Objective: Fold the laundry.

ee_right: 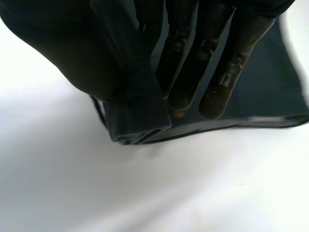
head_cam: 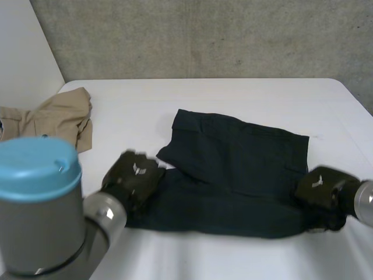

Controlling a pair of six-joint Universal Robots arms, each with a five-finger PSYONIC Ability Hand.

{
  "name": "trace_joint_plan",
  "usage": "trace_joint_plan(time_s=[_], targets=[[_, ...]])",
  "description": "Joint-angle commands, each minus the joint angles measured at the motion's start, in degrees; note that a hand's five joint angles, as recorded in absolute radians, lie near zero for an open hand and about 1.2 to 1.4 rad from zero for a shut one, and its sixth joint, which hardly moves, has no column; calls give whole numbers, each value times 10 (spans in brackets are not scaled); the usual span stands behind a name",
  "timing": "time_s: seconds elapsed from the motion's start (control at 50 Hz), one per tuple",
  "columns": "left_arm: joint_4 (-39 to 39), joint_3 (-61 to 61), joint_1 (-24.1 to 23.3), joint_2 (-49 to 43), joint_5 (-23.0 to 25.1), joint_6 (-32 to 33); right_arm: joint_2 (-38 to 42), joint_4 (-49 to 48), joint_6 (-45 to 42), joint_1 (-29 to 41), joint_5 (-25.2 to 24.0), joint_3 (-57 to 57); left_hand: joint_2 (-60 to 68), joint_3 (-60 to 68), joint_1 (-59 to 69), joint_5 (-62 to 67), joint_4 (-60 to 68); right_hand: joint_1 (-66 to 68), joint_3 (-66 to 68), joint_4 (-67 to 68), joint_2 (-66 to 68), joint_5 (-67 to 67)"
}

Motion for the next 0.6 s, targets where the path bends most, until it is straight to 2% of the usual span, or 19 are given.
trace_joint_plan(time_s=[0.02,0.12,0.22,0.3,0.5,0.6], targets=[[97,130,1,-116,-2,12,37,-131,122,6,-5,-60,112,114,150,121,111,256,123,117,126,132],[183,248,6,-238,-1,37,104,-206,167,34,34,-111,112,114,150,121,111,256,123,117,126,132],[242,342,12,-320,1,93,177,-271,161,86,149,-178,112,114,150,121,111,256,123,117,126,132],[272,421,13,-390,-1,126,237,-338,160,95,193,-226,112,114,150,121,111,256,123,117,126,132],[282,642,37,-546,16,128,356,-409,144,97,209,-335,112,114,150,121,111,256,123,117,126,132],[282,694,47,-591,28,127,406,-441,138,97,230,-396,112,114,150,121,111,256,123,117,126,132]])
